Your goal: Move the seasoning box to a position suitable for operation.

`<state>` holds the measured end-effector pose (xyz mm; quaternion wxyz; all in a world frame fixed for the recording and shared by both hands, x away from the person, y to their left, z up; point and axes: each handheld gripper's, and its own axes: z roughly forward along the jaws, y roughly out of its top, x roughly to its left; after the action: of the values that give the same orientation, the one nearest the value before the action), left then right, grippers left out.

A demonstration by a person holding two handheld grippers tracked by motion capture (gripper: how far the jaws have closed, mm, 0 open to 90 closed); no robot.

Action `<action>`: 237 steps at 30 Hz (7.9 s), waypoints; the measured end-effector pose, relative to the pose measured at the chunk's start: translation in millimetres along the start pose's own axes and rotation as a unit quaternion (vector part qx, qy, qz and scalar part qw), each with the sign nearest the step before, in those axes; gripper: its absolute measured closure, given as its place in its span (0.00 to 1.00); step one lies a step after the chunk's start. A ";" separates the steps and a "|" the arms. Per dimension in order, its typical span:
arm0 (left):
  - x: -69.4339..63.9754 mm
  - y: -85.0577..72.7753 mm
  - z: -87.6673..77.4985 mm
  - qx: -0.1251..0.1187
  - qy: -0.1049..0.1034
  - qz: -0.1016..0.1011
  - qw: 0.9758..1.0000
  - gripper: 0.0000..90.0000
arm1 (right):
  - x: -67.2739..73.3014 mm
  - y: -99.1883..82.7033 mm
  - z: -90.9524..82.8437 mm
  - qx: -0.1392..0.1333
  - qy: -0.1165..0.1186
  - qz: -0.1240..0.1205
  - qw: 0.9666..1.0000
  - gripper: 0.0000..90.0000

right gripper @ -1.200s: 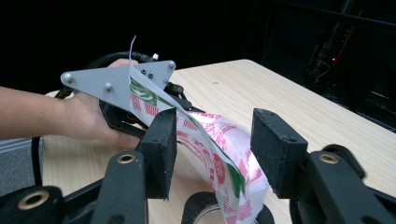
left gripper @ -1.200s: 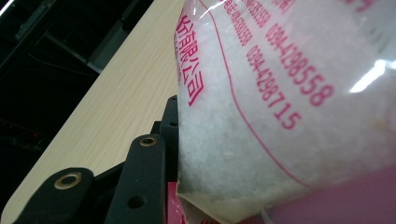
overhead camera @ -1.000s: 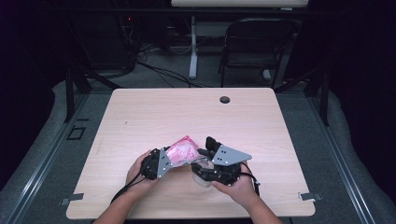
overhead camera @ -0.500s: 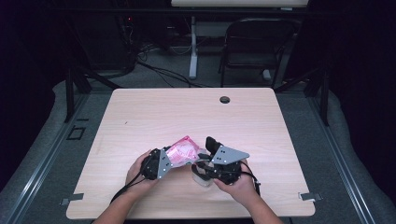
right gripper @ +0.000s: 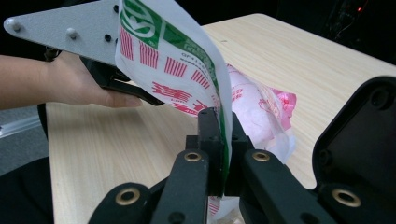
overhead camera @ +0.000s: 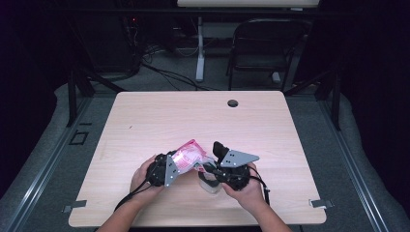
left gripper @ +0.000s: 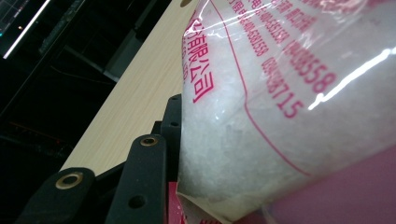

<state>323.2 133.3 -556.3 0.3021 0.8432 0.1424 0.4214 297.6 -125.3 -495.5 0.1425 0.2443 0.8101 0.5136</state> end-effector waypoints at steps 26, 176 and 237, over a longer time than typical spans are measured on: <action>-1.7 1.9 -0.8 0.005 0.024 0.016 1.000 0.74 | 0.2 -7.3 3.1 0.005 0.000 0.001 1.000 1.00; -9.4 38.1 -29.8 -0.021 0.180 0.174 0.968 0.74 | 2.0 -25.4 0.3 0.034 -0.042 -0.027 0.998 1.00; -13.3 48.4 -32.7 -0.032 0.188 0.198 0.962 0.74 | 3.1 -30.2 -2.8 0.042 -0.053 -0.023 0.997 1.00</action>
<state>288.3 101.8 -518.9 0.2075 0.7501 0.0137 0.6278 286.2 -136.5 -521.5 0.1867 0.2579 0.8276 0.4623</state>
